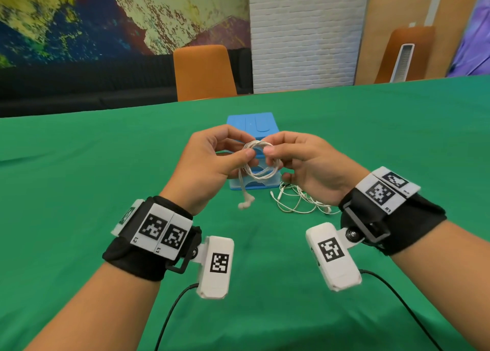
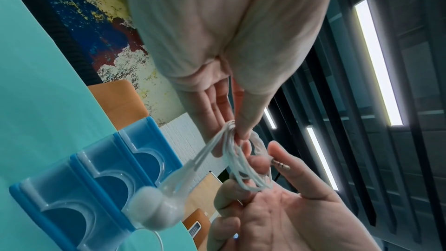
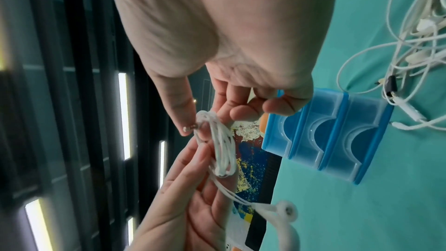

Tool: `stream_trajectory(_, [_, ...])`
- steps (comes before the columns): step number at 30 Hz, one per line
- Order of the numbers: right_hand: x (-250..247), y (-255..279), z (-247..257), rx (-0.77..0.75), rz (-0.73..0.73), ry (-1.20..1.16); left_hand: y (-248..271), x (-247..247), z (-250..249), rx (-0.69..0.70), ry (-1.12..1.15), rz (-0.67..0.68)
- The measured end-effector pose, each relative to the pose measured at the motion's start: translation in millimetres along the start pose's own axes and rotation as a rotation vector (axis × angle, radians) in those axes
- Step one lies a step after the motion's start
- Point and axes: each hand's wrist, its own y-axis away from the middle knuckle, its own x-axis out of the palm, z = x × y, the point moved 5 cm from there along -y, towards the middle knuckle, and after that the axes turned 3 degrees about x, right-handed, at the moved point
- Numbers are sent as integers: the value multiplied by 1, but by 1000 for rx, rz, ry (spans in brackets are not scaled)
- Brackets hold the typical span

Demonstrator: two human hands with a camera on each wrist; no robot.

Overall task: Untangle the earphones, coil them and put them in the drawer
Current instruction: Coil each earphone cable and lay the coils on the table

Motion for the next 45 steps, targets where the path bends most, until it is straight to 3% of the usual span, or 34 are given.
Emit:
stream_trajectory(7, [0, -1, 12, -187, -180, 324, -2, 0, 2, 30, -55, -22])
stream_trajectory(11, [0, -1, 10, -164, -167, 332, -4, 0, 3, 51, -55, -10])
stream_trajectory(14, [0, -3, 5, -87, -82, 269, -5, 2, 3, 36, 33, 30])
stream_trajectory(18, [5, -1, -1, 9, 173, 52, -4, 6, 0, -5, 266, 103])
stream_trajectory(24, [10, -3, 1, 19, 202, 110, -9, 8, -5, 11, 211, 120])
stream_trajectory(29, [21, 3, 4, 61, 349, -120, -9, 14, -15, 86, 251, 178])
stream_trajectory(37, [10, -3, 13, -186, 124, 388, -11, 10, -9, 135, -53, 103])
stream_trajectory(45, [-5, -15, -15, -135, 89, 752, -13, 8, 28, 196, -385, 237])
